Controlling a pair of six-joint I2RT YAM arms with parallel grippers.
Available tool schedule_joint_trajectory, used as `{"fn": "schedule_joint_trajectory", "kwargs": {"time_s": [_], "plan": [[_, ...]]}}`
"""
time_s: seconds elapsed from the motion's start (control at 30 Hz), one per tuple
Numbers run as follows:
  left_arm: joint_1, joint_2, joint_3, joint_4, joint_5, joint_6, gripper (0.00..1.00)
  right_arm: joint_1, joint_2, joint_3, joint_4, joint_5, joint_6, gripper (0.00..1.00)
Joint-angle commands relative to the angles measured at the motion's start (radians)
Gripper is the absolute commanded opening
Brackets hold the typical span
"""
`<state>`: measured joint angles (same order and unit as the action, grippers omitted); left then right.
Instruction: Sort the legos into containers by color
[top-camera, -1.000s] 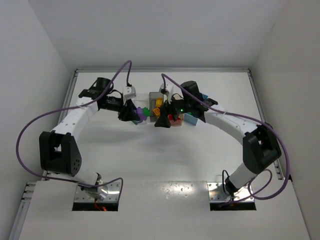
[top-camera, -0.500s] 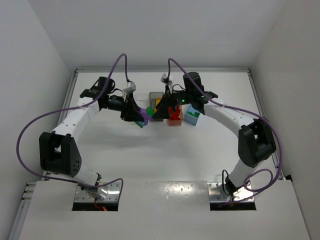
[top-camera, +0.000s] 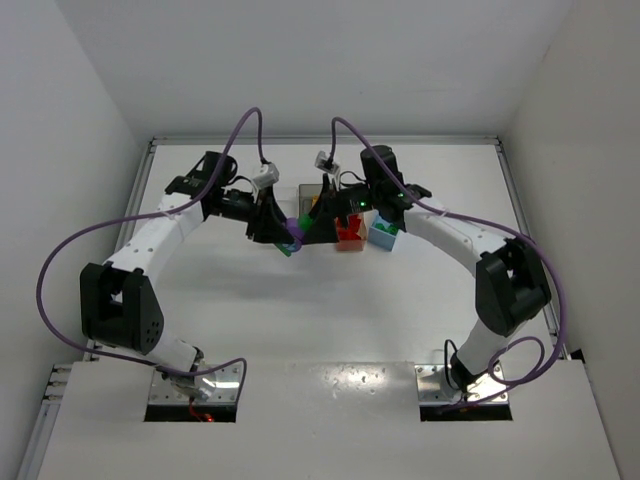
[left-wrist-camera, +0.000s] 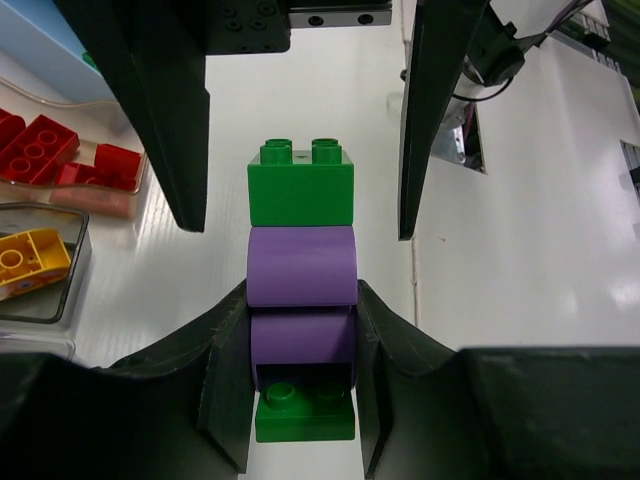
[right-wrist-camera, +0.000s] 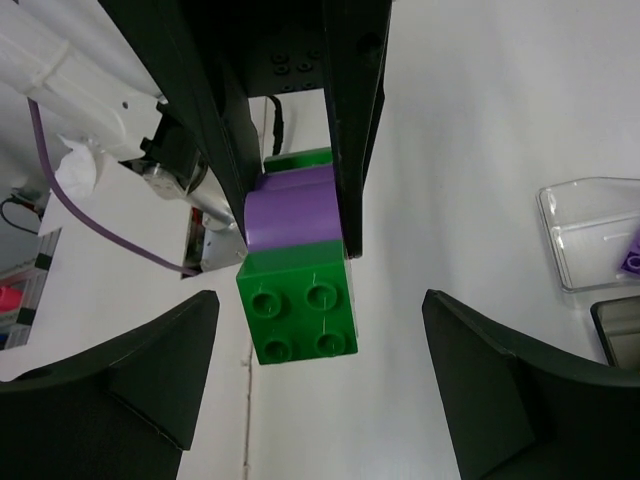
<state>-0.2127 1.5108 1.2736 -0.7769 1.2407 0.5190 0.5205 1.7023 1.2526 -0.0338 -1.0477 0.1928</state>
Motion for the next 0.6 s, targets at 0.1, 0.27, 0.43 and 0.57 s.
{"fn": "schedule_joint_trajectory", "kwargs": {"time_s": [0.1, 0.27, 0.43, 0.57], "plan": [[-0.014, 0.005, 0.030, 0.007, 0.032, 0.015, 0.09, -0.007, -0.021, 0.074, 0.074, -0.028, 0.014, 0.83], [-0.014, 0.005, 0.010, 0.007, 0.023, 0.024, 0.09, -0.016, -0.021, 0.084, 0.074, -0.028, 0.014, 0.57], [-0.014, 0.014, 0.001, 0.007, 0.005, 0.033, 0.09, -0.016, -0.012, 0.071, 0.074, -0.060, 0.005, 0.15], [-0.004, 0.014, -0.023, 0.007, -0.017, 0.053, 0.09, -0.034, -0.053, 0.042, 0.028, -0.060, -0.032, 0.06]]}}
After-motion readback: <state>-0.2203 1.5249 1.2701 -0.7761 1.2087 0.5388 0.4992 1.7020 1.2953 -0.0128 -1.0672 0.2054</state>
